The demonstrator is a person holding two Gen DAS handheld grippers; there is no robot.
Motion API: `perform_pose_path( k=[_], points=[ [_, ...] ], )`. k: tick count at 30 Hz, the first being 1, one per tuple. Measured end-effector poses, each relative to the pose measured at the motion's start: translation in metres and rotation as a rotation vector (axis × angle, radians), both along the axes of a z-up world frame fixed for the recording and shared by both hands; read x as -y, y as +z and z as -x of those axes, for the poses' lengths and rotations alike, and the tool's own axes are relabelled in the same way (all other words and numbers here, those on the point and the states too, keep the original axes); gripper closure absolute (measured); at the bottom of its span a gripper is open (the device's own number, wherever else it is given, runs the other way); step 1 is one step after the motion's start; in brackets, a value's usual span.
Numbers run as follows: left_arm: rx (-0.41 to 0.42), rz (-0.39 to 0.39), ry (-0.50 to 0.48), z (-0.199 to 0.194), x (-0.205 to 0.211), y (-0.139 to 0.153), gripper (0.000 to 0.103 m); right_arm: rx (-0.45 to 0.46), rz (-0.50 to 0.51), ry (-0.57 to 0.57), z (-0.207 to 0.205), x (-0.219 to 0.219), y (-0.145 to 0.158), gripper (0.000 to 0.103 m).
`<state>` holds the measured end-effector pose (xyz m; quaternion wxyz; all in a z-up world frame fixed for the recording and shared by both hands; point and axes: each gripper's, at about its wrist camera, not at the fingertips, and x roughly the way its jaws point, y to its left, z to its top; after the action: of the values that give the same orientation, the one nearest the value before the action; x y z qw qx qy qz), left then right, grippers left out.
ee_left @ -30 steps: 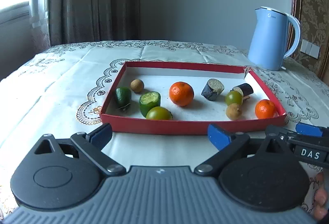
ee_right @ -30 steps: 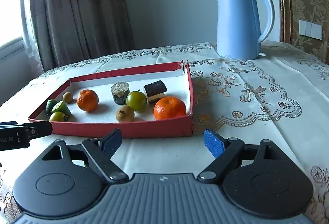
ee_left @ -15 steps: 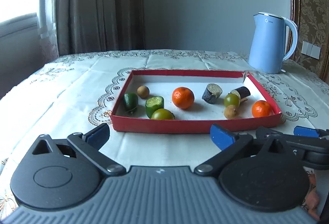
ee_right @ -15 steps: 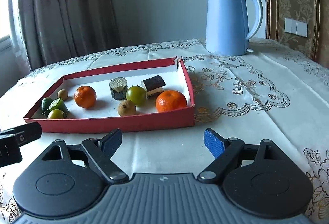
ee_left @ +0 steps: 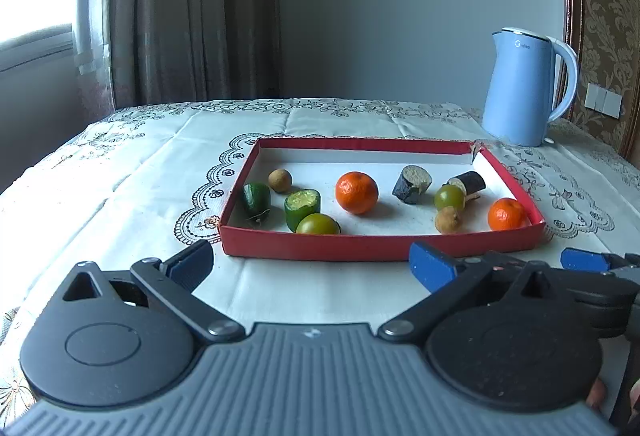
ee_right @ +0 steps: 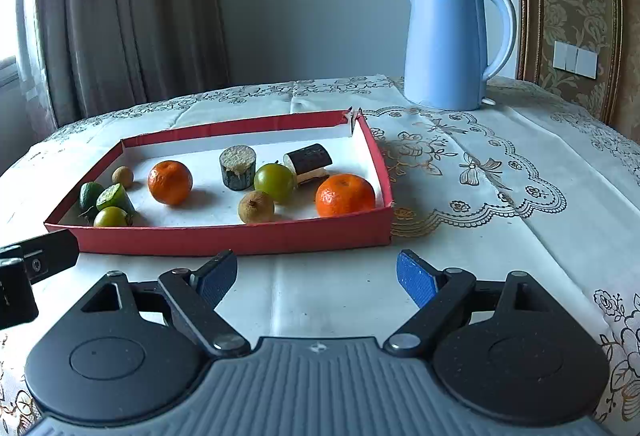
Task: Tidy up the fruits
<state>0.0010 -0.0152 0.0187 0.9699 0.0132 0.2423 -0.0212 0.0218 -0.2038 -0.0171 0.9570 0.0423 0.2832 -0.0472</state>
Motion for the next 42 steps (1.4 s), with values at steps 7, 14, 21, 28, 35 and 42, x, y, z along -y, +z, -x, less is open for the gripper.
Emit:
perform_pose_path(
  k=[7,14,21,28,35,42],
  points=[
    [0.0,0.0,-0.007,0.0,-0.001,-0.001,0.0,-0.009,0.006,-0.003,-0.003,-0.002,-0.002,0.016],
    [-0.002,-0.011,-0.006,-0.001,-0.001,-0.002,0.0,-0.021,0.019,0.004,-0.007,-0.006,-0.004,0.016],
    [0.001,-0.027,-0.013,-0.003,0.001,-0.004,0.0,-0.028,0.025,0.005,-0.01,-0.009,-0.005,0.016],
    [0.015,-0.04,-0.003,-0.003,0.001,-0.004,0.0,-0.031,0.034,0.011,-0.013,-0.012,-0.006,0.016],
    [0.019,-0.054,-0.007,-0.004,0.004,-0.005,0.0,-0.034,0.03,0.004,-0.015,-0.012,-0.006,0.016],
    [0.011,-0.061,-0.009,-0.005,0.007,-0.008,0.0,-0.04,0.026,0.001,-0.016,-0.013,-0.007,0.016]
  ],
)
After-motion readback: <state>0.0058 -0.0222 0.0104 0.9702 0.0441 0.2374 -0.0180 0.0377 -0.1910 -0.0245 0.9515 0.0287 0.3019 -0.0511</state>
